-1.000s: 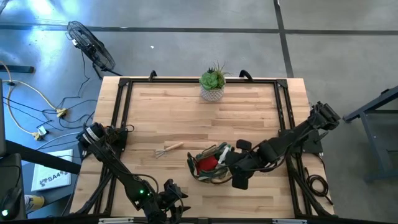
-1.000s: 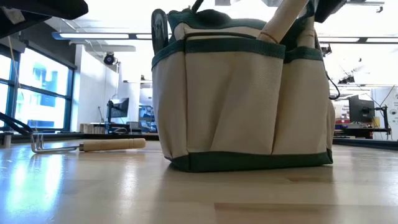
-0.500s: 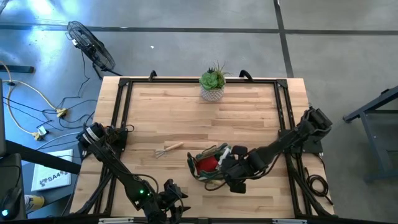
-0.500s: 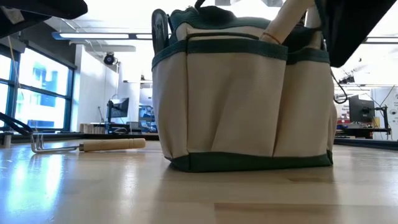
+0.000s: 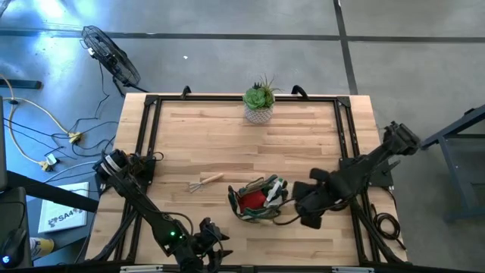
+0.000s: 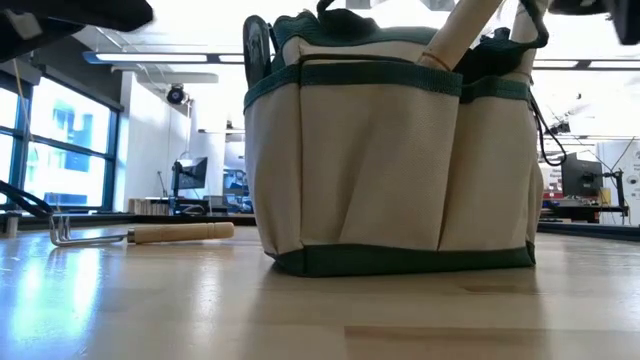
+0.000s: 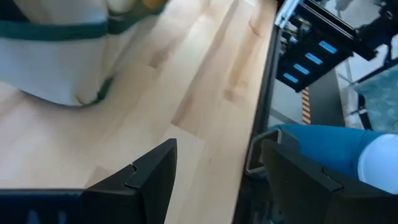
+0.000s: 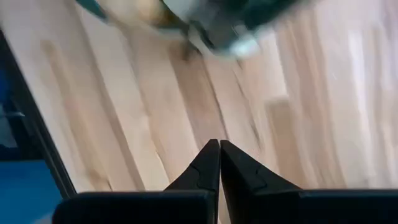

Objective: Pick & Place Garden tools in Gardening bag
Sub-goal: Adjust the green gardening bag on the table

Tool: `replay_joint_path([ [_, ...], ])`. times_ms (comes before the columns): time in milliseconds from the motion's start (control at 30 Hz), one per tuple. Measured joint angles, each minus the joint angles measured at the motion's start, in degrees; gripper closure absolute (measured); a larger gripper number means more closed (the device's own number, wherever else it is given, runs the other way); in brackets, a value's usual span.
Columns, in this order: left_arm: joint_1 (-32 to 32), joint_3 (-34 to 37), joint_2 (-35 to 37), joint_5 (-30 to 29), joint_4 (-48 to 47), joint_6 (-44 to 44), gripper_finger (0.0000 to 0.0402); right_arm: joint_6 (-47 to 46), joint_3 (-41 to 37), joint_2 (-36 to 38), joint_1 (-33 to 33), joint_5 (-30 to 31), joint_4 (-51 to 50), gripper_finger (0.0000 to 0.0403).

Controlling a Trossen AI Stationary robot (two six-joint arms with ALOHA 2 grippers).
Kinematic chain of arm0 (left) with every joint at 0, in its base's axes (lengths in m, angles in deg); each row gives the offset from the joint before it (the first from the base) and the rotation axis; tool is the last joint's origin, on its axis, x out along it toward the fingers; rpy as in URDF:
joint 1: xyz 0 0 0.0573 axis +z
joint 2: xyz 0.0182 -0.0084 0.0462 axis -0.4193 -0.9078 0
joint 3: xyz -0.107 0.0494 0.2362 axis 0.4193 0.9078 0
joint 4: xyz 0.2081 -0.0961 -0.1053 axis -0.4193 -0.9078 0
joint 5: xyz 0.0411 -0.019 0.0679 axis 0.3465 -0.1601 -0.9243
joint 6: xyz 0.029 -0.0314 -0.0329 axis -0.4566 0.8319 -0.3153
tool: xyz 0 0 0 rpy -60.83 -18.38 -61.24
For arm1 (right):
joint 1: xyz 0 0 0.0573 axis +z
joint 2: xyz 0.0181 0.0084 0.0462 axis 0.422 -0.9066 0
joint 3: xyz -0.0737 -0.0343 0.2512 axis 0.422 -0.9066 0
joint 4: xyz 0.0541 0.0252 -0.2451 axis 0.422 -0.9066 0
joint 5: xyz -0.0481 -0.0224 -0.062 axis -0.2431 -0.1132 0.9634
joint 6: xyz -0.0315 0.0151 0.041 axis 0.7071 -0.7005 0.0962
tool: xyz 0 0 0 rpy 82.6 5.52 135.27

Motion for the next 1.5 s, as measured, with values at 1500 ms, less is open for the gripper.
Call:
replay_joint_path([
  [1500,30.1,-0.03,8.92,-5.72,-40.89,-36.11,0.0172,-4.93,-28.59,-21.47,16.16,36.04,104.48,0.04],
])
